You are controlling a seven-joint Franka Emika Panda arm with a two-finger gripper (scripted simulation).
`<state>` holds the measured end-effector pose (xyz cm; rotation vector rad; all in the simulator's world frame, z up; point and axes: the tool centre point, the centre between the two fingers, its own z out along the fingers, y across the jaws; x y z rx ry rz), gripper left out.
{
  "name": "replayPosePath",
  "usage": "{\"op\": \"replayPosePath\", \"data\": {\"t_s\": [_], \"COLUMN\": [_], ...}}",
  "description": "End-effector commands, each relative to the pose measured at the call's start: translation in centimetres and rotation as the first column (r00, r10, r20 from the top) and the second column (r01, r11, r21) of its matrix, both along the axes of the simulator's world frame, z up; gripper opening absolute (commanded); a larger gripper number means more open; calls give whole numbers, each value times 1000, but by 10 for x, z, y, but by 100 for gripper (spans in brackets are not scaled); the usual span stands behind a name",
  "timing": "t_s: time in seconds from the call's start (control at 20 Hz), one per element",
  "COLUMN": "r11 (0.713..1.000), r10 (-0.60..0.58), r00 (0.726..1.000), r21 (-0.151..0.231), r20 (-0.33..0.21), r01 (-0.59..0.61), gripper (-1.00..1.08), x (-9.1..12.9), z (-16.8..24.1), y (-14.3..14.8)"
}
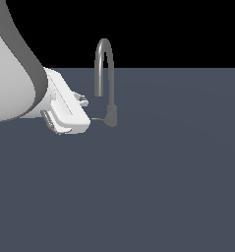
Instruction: Turn on the faucet by rotating a designated handle.
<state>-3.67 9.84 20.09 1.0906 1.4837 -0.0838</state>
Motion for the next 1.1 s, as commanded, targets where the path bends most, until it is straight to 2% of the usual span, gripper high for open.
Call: {"op": "replayPosePath", "data": {"t_s": [0.0, 0.25, 0.5, 0.75, 1.05], "r11": [998, 986, 960, 921, 859], "r10": [41, 121, 200, 276, 362], "r00": [999, 993, 980, 961, 930], "r21": [-39, -119, -198, -275, -365], "r20": [1, -4, -15, -32, -62], "r01": [-41, -121, -199, -274, -359], "gripper": [-100, -100, -100, -100, -100], "x": [4, 12, 21, 29, 40], "z": [-9, -27, -45, -62, -83], "y": [0, 0, -2, -5, -9]}}
